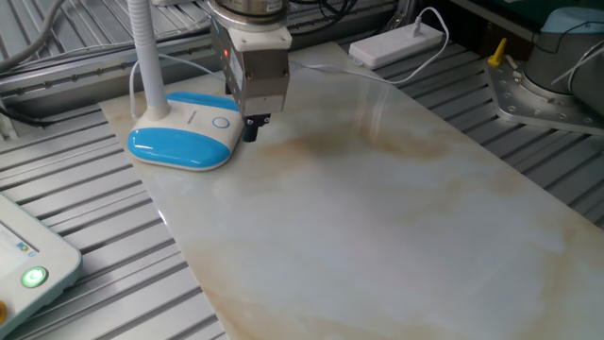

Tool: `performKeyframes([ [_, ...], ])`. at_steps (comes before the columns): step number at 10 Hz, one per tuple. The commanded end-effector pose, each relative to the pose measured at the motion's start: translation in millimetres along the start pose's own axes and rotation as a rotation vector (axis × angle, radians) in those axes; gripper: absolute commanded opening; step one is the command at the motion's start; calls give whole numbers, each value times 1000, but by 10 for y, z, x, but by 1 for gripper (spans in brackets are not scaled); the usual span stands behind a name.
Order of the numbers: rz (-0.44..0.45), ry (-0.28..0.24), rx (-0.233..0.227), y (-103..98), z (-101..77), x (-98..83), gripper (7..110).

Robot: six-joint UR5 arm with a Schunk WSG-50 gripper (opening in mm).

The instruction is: Turn on the desk lamp by pressing the button

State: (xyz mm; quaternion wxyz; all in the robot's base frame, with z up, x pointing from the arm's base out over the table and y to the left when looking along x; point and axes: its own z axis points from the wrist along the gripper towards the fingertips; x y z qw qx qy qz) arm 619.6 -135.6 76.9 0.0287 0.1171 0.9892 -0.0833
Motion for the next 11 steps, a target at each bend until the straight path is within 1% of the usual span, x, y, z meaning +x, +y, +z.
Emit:
performKeyframes([
  [1, -2, -11, -12, -35, 118, -65, 88],
  [4, 20, 4, -53, 56, 255, -34, 88],
  [10, 2, -18, -55, 15, 418, -88, 88],
  [11, 5, -18, -61, 41, 449, -83, 88],
])
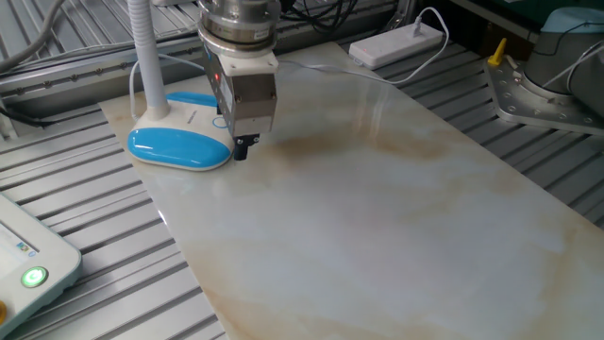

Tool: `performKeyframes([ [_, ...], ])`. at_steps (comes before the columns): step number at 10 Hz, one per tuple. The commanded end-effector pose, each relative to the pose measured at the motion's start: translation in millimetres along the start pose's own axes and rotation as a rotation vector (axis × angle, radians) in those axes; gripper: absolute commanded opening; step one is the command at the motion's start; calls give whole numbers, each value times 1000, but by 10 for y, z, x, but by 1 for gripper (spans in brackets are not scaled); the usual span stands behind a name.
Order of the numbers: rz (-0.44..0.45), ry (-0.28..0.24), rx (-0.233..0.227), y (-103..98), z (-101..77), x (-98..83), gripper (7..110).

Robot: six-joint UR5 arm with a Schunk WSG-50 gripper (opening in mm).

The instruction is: Turn on the desk lamp by pressing the button

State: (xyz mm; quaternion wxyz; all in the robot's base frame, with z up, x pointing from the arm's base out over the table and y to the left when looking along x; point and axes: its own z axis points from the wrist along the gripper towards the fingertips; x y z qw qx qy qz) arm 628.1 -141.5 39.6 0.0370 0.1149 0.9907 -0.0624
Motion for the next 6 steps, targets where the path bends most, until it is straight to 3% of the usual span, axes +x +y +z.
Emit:
performKeyframes([
  [1, 9, -12, -19, 34, 100, -16, 88],
  [6, 23, -45, 4, -127, 150, -39, 88],
])
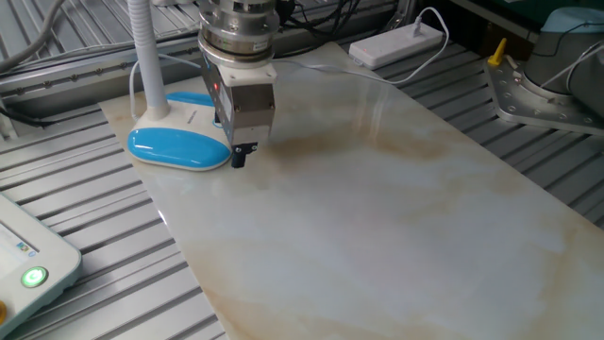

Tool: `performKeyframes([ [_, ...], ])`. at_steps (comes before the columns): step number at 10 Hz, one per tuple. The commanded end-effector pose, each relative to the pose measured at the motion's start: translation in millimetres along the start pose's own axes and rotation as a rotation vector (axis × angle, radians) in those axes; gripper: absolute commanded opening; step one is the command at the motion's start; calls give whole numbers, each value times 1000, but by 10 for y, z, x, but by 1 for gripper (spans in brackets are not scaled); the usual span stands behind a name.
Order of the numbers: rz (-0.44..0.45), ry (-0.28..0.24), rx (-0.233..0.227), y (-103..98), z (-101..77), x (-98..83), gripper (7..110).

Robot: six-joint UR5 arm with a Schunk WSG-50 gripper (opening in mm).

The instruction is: Turn on the desk lamp by pressing the button

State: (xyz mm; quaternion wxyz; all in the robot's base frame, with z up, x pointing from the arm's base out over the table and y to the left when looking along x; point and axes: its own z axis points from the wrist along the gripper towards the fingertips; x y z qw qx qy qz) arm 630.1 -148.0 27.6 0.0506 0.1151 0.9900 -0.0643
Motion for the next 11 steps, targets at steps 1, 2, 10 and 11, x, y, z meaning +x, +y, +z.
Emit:
performKeyframes([
  [1, 33, -18, -6, -104, 33, -2, 88],
  [2, 35, -21, -13, -115, 46, 4, 88],
  [10, 9, 2, -67, -33, 86, 93, 88],
  [11, 6, -1, -68, -46, 99, 94, 88],
])
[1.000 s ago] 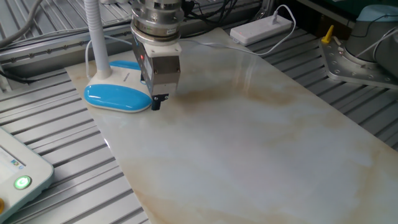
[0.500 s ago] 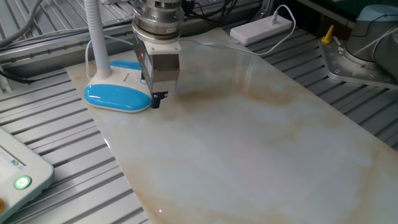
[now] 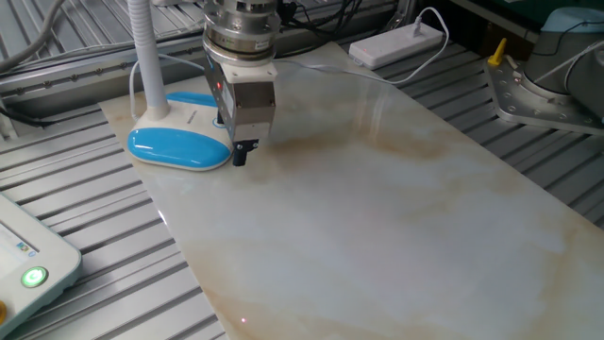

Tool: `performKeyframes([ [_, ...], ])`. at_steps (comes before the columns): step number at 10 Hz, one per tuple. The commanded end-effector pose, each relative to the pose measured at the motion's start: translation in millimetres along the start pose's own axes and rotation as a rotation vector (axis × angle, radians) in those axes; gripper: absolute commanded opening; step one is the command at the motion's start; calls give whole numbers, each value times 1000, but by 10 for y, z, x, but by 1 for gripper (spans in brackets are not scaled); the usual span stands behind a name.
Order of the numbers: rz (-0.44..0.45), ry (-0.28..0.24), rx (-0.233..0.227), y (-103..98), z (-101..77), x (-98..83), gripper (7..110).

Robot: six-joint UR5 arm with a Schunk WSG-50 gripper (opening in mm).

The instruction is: Turn on the desk lamp by pressing the button

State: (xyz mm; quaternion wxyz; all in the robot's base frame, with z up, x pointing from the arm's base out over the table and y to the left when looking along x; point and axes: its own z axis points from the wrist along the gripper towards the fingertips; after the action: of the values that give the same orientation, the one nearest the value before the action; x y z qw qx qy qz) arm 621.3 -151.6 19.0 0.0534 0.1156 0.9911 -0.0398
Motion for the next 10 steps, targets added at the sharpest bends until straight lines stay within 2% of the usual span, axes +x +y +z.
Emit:
performKeyframes([
  [1, 1, -3, -19, -14, 31, 10, 88],
  [4, -1, -6, -16, -32, 45, 11, 88],
  [8, 5, -14, -26, 6, 153, -2, 88],
  [9, -2, -26, 3, 16, 121, -8, 88],
  [10, -18, -45, 116, 33, -11, -13, 88],
])
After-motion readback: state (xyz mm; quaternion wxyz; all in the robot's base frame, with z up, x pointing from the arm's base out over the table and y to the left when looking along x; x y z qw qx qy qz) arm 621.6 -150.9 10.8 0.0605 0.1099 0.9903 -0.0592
